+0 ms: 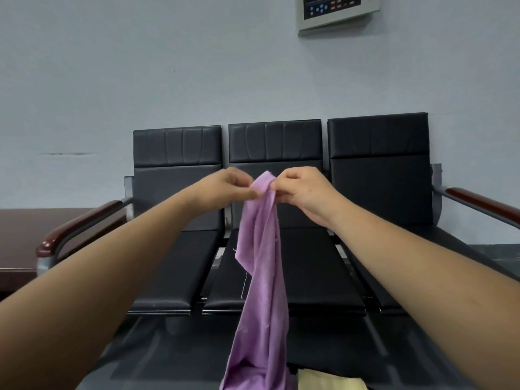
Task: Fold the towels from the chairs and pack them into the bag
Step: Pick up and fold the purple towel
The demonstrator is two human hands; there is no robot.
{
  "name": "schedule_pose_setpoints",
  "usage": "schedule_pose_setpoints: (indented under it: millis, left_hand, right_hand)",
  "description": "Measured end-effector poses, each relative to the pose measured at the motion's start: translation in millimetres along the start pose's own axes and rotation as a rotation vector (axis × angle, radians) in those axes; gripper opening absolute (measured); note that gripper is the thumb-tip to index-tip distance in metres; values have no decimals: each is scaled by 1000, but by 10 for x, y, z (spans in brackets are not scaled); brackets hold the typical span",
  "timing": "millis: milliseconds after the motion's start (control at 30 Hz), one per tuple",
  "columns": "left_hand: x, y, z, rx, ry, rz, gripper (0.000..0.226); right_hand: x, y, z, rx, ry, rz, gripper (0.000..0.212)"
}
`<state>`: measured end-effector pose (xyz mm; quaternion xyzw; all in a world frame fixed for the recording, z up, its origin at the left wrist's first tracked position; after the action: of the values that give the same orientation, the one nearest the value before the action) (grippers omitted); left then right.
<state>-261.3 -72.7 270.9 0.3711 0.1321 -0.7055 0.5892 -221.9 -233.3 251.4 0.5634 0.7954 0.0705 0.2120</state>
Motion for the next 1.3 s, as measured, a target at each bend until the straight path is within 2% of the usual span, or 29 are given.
schedule_pose_setpoints:
  millis: [100,200,267,333,433,533,600,700,767,867,1033,1167,1300]
  left_hand:
    - [186,-91,-159,-82,51,-205,12]
    - [201,-98,-347,-134,72,-187,10]
    - [114,-58,-445,-161,210,-115,17]
    - [-52,3,-512,-138,439,36,29]
    - [-297,47,-524,-100,535,253,33]
    - [-314,20,-515,-113,350,187,29]
    - [-139,-2,-499,-116,114,113,21]
    - [225,47,-500,-103,-73,20,50]
    - [436,96,-493,-56,-209,-60,65]
    - [586,106,-451,9,-431,-114,53]
    - [612,109,-499,-15,-365,-77,11]
    - [617,42,-642,-76,-85,-72,8]
    - [645,-31,-837,-142,-288,-32,6]
  right_hand:
    - [-108,7,7,41,112,34,15]
    - [-185,6,47,48,-16,52,9]
    - [-270,9,96,39,-283,97,12]
    - [-332,1,175,42,-528,94,16]
    - [-523,-16,343,78,-611,188,18]
    - [-649,-2,408,111,-451,293,18]
    - [-588,21,370,98,-314,249,18]
    - [-428,43,279,47,-145,140,6]
    - [-360,37,251,28,-63,84,15]
    - [-280,9,231,15,20,11,17]
    - [-320,-17,282,28,-45,38,9]
    - [-485,-8,335,52,-38,158,5]
    - [-585,22,449,105,-60,235,5]
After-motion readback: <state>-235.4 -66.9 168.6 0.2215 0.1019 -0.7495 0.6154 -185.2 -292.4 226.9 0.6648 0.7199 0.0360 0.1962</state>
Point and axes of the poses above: each hand's wrist, its own y-axis towards the middle knuckle, its own x-axis out of the palm, z = x × y, the point moved 6 cm from there along y, towards the middle knuckle, and after that the axes turned 5 degrees about -y, right-handed, at the moved point
